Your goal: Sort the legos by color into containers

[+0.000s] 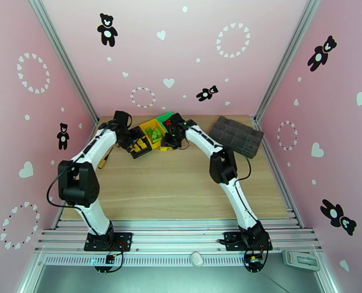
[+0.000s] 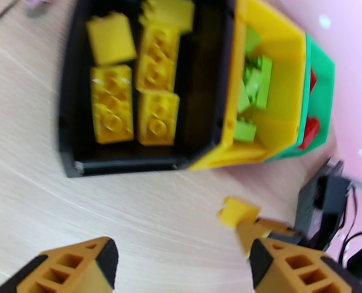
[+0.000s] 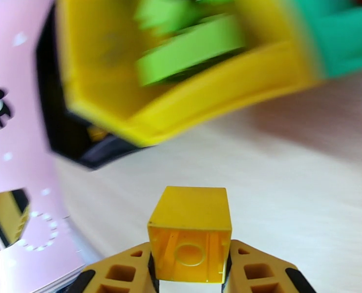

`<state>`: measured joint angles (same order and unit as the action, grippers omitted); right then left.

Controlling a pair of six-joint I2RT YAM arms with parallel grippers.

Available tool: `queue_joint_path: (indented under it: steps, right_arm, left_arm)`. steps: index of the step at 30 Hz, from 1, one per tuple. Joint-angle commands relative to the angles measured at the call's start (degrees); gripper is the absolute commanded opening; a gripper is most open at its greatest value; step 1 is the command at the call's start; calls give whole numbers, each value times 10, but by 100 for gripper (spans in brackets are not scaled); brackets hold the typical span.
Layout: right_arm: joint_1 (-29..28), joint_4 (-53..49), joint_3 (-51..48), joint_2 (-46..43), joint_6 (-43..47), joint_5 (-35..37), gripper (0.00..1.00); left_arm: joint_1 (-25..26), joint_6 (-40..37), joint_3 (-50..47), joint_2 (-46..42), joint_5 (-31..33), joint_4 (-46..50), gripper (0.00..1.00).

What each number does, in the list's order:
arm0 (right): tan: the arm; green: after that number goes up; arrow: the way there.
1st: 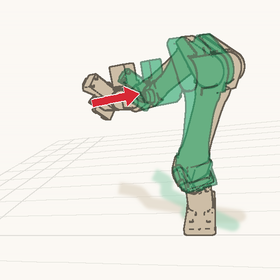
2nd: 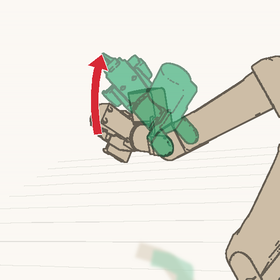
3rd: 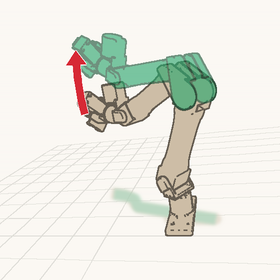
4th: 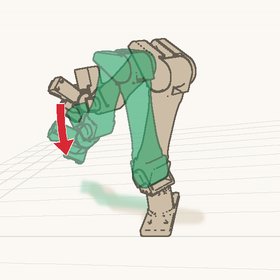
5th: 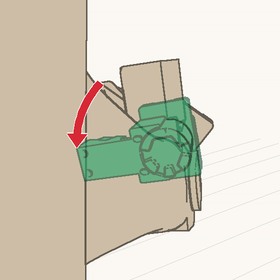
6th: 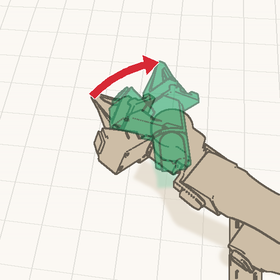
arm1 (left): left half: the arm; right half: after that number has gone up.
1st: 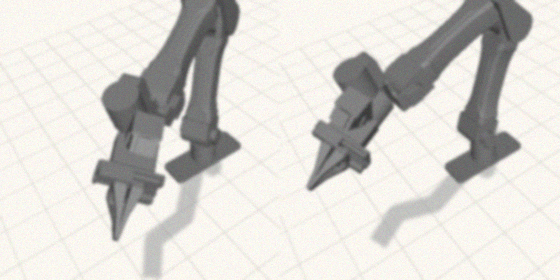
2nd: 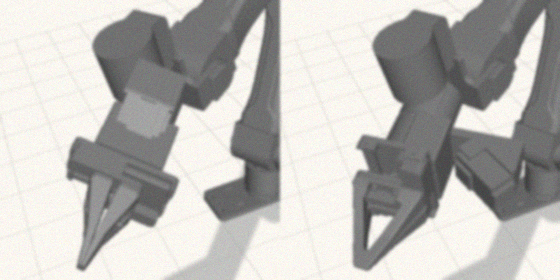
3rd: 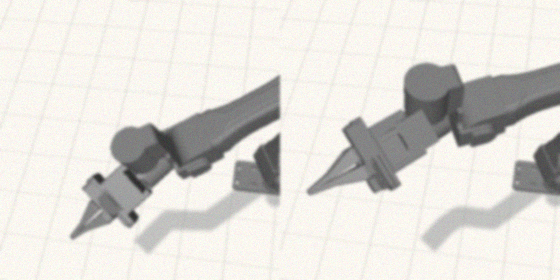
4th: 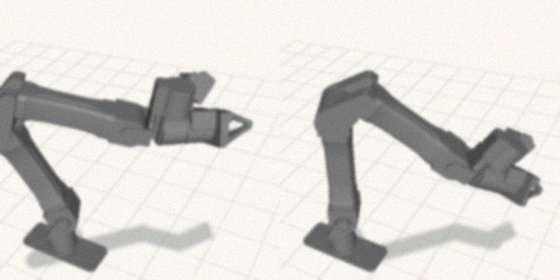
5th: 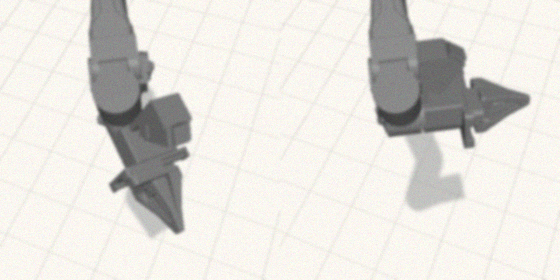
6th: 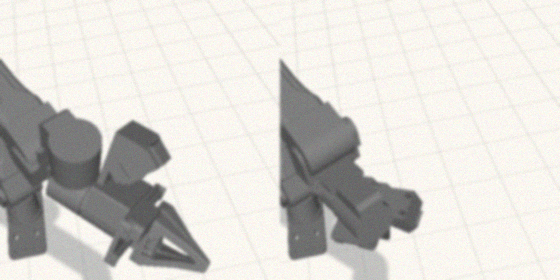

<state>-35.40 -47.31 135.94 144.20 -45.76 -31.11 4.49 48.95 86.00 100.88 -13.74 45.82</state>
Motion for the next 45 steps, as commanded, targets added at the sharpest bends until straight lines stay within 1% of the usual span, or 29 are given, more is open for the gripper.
queue_joint_path:
  steps: [1,6,10,12,14,16,17,20,24,27,30,34,36,41,45]
  right_arm:
    - [-9,83,9,-2,-71,-63,25]
    - [-25,165,41,35,-138,-88,25]
    - [-34,251,105,87,-235,-92,27]
    - [-39,288,157,123,-280,-86,33]
    - [-43,322,210,161,-323,-82,49]
    - [-45,345,222,175,-342,-81,56]
    - [-45,340,222,174,-336,-79,59]
    - [-44,321,221,165,-307,-81,65]
    - [-44,288,221,147,-259,-93,69]
    - [-43,229,216,115,-191,-89,75]
    - [-41,154,200,72,-109,-70,79]
    - [-34,64,132,-5,-1,-17,86]
    - [-29,28,87,-45,45,19,89]
    - [-8,-45,-37,-140,143,124,94]
    - [18,-45,-161,-232,188,196,97]
  left_arm:
    - [-25,11,-33,-34,10,-14,77]
    - [-46,17,-70,-61,5,-21,77]
    - [-48,21,-90,-83,8,-21,77]
    - [-50,23,-96,-94,9,-19,77]
    - [-54,25,-100,-105,11,-15,77]
    - [-58,25,-105,-118,12,-11,77]
    - [-62,26,-107,-125,14,-10,77]
    - [-71,26,-117,-142,15,-7,78]
    - [-74,21,-124,-153,18,-5,78]
    - [-75,9,-126,-157,17,-5,78]
    - [-74,-18,-118,-158,21,5,79]
    - [-70,-73,-99,-169,48,30,83]
    - [-66,-94,-95,-178,57,35,98]
    - [-36,-145,-86,-204,104,43,98]
    - [-8,-166,-92,-244,186,28,96]
